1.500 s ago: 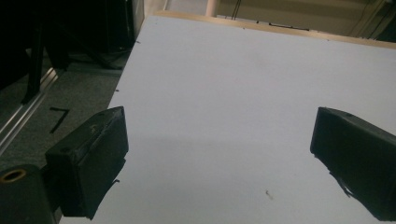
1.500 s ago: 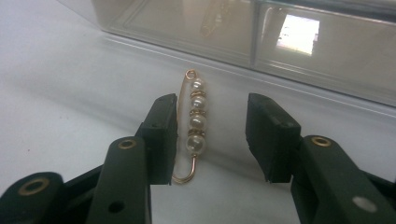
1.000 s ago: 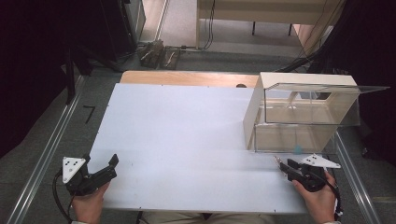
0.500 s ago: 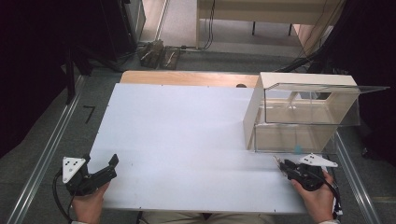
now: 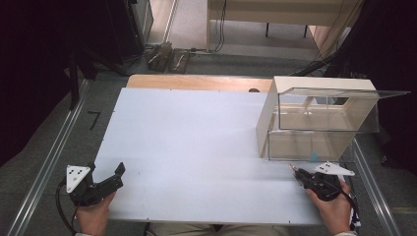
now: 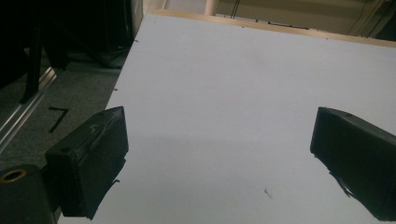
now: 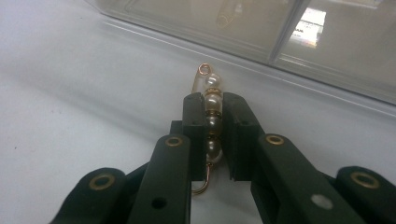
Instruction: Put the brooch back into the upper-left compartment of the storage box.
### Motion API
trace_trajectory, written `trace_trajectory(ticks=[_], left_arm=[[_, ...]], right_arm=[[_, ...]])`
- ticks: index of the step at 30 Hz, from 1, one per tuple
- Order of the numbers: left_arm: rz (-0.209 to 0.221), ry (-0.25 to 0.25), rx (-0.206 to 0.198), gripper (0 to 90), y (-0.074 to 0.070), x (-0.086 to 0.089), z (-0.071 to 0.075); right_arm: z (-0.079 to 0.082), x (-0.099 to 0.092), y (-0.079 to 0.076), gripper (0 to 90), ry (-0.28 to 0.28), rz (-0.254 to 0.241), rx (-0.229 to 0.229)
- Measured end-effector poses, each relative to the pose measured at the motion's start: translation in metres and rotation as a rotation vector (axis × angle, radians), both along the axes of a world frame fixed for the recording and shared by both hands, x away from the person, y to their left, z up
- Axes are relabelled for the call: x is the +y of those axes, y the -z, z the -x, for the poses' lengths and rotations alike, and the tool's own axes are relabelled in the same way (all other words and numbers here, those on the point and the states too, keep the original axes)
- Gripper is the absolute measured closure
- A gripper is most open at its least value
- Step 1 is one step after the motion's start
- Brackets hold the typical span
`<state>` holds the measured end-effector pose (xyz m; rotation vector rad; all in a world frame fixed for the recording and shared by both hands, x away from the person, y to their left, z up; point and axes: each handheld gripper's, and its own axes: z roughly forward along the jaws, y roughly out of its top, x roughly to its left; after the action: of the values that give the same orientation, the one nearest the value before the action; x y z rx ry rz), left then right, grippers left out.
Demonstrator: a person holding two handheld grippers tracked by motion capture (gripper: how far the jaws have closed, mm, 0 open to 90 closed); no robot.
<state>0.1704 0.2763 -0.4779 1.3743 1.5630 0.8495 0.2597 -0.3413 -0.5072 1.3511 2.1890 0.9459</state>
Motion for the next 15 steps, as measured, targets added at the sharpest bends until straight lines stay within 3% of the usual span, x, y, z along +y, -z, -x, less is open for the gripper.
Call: trace_trajectory(ticks=[15], left_arm=[[0.003,-0.001,-0.003,3.6,-0.0002,0.0007,0.0006]], right_arm=[[0.0087,0.0045,-0.0078,79.5,-0.027,0.005,-0.033]])
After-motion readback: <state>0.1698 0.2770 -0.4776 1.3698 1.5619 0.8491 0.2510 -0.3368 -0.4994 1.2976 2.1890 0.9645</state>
